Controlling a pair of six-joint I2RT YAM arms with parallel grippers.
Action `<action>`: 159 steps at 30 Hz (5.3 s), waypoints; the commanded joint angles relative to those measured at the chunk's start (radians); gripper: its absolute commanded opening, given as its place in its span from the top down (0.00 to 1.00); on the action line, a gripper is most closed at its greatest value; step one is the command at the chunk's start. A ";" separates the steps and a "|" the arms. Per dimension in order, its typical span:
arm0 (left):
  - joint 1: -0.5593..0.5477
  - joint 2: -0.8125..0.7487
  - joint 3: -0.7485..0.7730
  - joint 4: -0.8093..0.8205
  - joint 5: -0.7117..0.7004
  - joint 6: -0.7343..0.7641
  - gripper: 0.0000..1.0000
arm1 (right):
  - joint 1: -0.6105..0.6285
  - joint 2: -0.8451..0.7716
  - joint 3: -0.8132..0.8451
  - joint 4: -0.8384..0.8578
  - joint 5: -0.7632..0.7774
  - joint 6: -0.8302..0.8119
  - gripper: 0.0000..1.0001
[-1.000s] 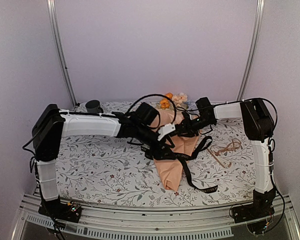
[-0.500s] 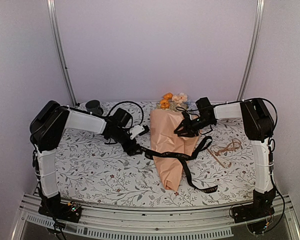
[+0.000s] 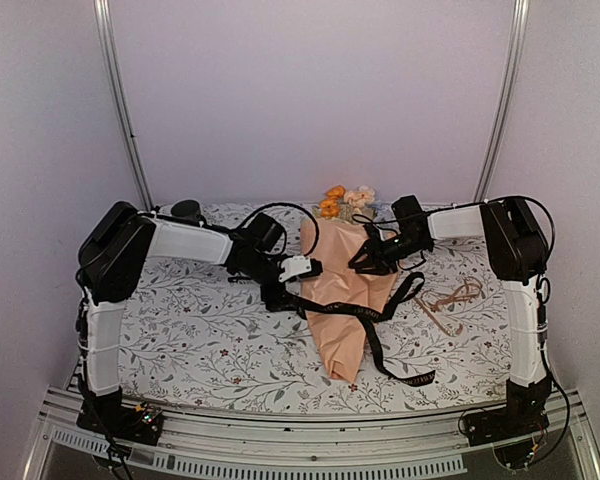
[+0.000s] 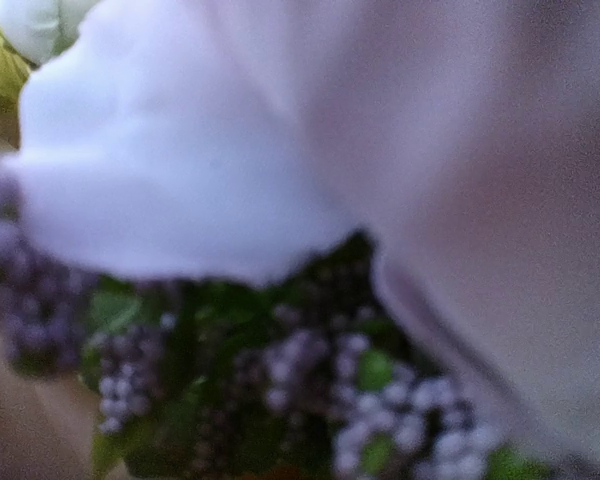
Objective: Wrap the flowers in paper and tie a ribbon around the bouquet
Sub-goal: Tie the ribbon around the folded bouquet.
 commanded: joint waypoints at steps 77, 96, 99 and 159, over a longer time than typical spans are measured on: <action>-0.138 0.148 0.202 -0.012 -0.110 -0.198 1.00 | 0.384 -0.787 -0.667 -0.199 0.528 0.095 0.50; -0.130 0.134 0.201 -0.026 -0.106 -0.208 1.00 | 0.599 -0.626 -0.786 -0.166 0.831 0.175 0.98; -0.124 0.118 0.195 -0.027 -0.107 -0.210 1.00 | 0.573 -0.646 -0.765 -0.210 0.870 0.178 0.99; 0.093 -0.217 -0.041 0.039 -0.132 -0.348 1.00 | -0.179 -0.586 -0.328 -0.169 0.456 -0.133 0.99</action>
